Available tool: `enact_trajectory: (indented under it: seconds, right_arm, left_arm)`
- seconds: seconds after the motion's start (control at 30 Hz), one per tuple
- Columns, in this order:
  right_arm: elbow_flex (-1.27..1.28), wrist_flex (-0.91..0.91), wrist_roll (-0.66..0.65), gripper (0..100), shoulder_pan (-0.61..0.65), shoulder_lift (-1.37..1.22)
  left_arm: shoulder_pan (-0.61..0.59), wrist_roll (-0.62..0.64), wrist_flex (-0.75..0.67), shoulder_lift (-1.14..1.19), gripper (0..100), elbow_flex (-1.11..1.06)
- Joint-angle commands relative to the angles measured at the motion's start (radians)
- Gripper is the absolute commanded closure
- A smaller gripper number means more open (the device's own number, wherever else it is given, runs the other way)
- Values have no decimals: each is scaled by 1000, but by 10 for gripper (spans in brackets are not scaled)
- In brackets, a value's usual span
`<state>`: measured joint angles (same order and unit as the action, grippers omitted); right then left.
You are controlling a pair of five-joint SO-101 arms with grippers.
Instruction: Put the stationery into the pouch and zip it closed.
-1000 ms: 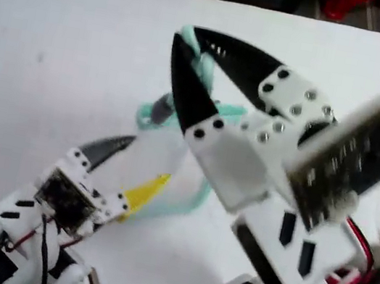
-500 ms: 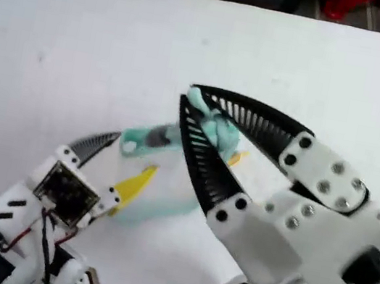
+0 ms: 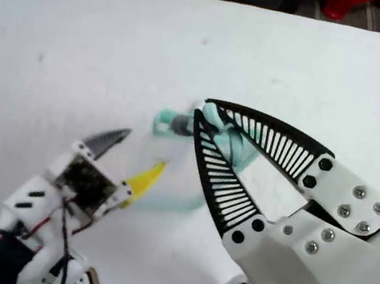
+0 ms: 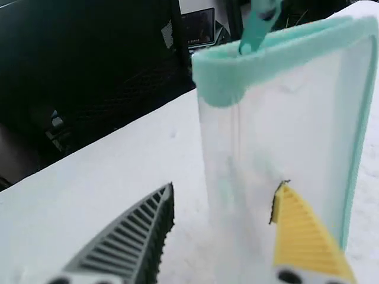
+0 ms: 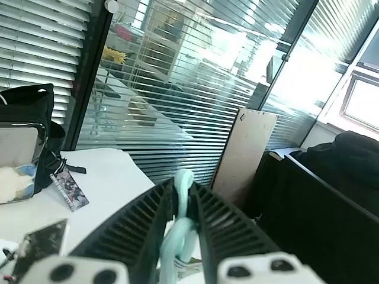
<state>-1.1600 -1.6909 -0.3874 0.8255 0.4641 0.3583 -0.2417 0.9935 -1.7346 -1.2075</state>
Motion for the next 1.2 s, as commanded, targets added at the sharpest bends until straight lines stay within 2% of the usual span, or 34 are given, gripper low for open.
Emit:
enact_trajectory:
  seconds: [0.0,0.1,0.33,0.57,0.67,0.77,0.9,1.17]
  right_arm:
    - [-14,-19,-5,982,12,-12]
    - [-14,-19,-3,982,12,-18]
    - [-14,-15,-8,982,10,-21]
    - [-11,-19,-6,982,7,-21]
    - [31,-16,-8,982,7,-18]
    - [87,-15,-8,982,4,-19]
    - [153,-13,-8,982,4,-19]
    - [279,2,-8,981,4,-10]
  left_arm:
    - [108,-2,-74,19,721,-34]
    - [174,0,-66,19,722,-35]
    - [240,-2,2,15,740,-34]
    - [234,0,8,15,748,-40]
    - [237,0,26,13,810,-23]
    - [242,0,95,-36,862,48]
    - [242,0,176,-108,883,112]
    - [232,0,157,-97,884,-14]
